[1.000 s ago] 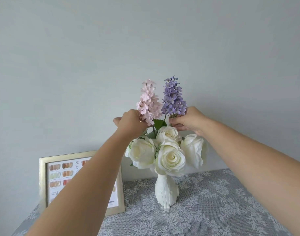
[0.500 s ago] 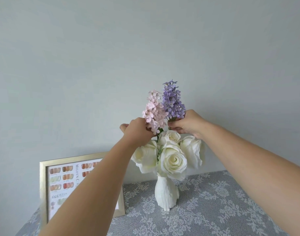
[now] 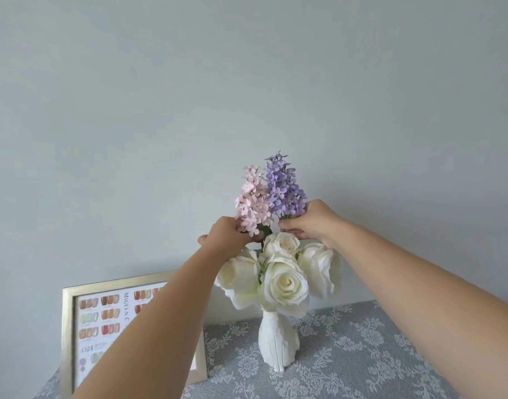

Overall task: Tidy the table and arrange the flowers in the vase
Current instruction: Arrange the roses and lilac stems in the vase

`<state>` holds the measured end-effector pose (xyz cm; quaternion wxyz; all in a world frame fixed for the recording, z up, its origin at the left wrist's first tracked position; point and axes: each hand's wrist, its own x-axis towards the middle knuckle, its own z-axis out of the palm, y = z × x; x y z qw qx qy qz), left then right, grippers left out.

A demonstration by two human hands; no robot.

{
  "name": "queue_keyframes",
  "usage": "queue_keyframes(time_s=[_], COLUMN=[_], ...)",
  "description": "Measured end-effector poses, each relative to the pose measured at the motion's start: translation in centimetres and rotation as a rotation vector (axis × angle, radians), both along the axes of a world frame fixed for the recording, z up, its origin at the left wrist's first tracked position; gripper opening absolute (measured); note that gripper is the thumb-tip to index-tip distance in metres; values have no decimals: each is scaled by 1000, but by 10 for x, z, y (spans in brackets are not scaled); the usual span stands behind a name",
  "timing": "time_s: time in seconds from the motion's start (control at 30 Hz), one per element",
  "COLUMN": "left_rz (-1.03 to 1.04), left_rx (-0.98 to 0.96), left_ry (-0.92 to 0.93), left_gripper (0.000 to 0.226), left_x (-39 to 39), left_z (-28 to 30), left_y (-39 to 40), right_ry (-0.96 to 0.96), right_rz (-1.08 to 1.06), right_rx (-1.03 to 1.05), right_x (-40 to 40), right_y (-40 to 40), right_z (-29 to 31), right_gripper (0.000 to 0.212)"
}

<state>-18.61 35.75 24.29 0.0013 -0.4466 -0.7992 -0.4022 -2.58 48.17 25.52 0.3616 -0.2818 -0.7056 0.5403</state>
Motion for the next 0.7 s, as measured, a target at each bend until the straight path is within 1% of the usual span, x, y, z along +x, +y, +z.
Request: queue_keyframes(time_s=[0.07, 0.13, 0.2, 0.3, 0.43, 0.5, 0.63, 0.7], left_rz=[-31, -24, -8, 8, 36, 47, 69, 72], left_rx=[34, 45, 38, -7, -65, -74, -62, -73], left_ry=[-58, -67, -43, 38, 138, 147, 153, 173], left_gripper=[36, 45, 47, 41, 41, 39, 45, 44], left_x=[-1, 0, 1, 1, 2, 0, -1, 0], left_z=[-4, -6, -6, -4, -3, -6, -7, -6], left_y=[-2, -1, 1, 6, 10, 11, 11, 10], right_ry=[-2, -10, -28, -38, -47, -54, -66, -61], right_rz=[-11, -17, -24, -27, -37, -45, -34, -32], right_rx=[4, 17, 35, 54, 108, 133, 131, 127], right_x=[0, -1, -1, -1, -1, -2, -1, -1], right_y=[1, 1, 2, 3, 1, -1, 0, 1], right_z=[-1, -2, -2, -2, -3, -3, 0, 0], right_gripper=[45, 44, 43, 42, 36, 33, 32, 30])
